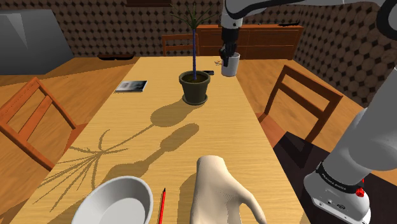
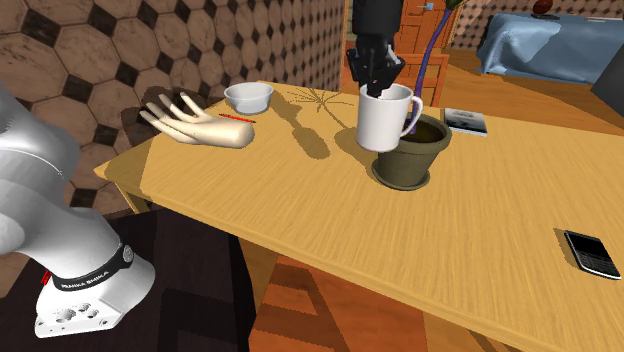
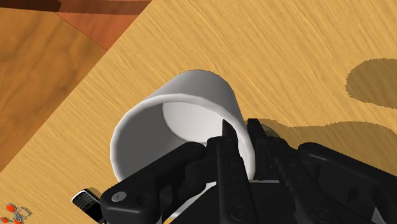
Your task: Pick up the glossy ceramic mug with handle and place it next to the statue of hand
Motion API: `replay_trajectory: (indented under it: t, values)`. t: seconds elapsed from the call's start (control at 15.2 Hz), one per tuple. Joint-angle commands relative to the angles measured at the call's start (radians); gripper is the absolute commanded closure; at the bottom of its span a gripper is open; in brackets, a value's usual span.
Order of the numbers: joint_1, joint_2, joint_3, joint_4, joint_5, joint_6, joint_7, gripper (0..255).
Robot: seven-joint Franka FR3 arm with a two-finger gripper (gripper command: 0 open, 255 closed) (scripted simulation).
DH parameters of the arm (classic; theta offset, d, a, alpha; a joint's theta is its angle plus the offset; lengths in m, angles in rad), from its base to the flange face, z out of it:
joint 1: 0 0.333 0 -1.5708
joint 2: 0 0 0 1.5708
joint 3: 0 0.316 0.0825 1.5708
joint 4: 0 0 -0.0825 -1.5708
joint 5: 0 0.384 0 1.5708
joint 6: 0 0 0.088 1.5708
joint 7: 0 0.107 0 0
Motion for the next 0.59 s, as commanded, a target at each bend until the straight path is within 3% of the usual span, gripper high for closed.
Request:
replay_trajectory:
  t: [0.0, 0.53]
  values:
    - [0.023, -0.028, 0.021, -0.027, -0.004, -0.002, 0.047, 255]
    - [0.115, -0.072, 0.116, -0.079, -0.01, -0.004, 0.234, 255]
